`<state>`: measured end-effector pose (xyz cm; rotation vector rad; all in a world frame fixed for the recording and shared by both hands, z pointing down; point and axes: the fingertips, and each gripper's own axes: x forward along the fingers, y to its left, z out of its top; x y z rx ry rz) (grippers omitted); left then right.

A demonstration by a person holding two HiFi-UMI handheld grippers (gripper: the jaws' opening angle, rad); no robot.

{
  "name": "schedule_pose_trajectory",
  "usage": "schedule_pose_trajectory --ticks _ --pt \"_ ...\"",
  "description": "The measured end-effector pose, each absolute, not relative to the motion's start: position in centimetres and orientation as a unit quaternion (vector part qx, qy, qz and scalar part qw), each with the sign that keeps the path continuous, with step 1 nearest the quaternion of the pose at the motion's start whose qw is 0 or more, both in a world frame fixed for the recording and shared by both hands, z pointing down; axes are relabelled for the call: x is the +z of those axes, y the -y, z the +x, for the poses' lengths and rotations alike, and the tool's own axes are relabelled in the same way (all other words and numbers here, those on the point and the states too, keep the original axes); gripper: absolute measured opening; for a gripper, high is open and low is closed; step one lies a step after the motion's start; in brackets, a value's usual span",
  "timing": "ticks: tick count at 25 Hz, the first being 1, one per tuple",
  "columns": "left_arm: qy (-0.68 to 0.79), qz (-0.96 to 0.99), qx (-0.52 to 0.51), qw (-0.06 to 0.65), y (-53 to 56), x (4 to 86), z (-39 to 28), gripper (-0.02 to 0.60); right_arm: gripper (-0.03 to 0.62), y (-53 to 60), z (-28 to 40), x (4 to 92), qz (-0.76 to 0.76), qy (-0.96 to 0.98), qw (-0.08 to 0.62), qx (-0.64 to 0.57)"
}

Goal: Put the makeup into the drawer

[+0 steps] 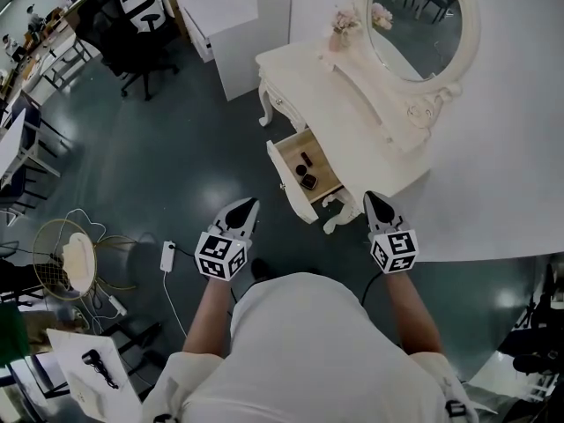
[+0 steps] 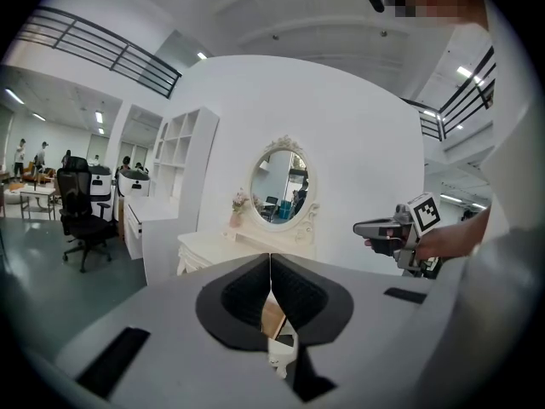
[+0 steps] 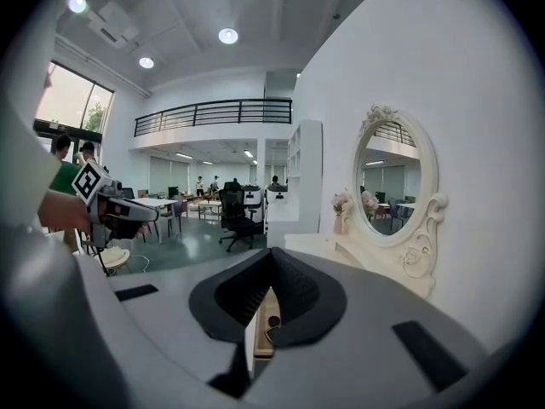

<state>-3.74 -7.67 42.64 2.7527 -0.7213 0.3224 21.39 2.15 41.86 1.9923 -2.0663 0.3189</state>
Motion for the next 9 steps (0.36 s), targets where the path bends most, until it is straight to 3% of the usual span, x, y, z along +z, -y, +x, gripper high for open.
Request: schedule_pose_trajectory --ticks 9 --pt "0.255 0.95 0.112 0.14 7.69 42.56 -4.61 0.017 0.029 -1.66 20.7 41.42 0.682 0.713 0.125 0.107"
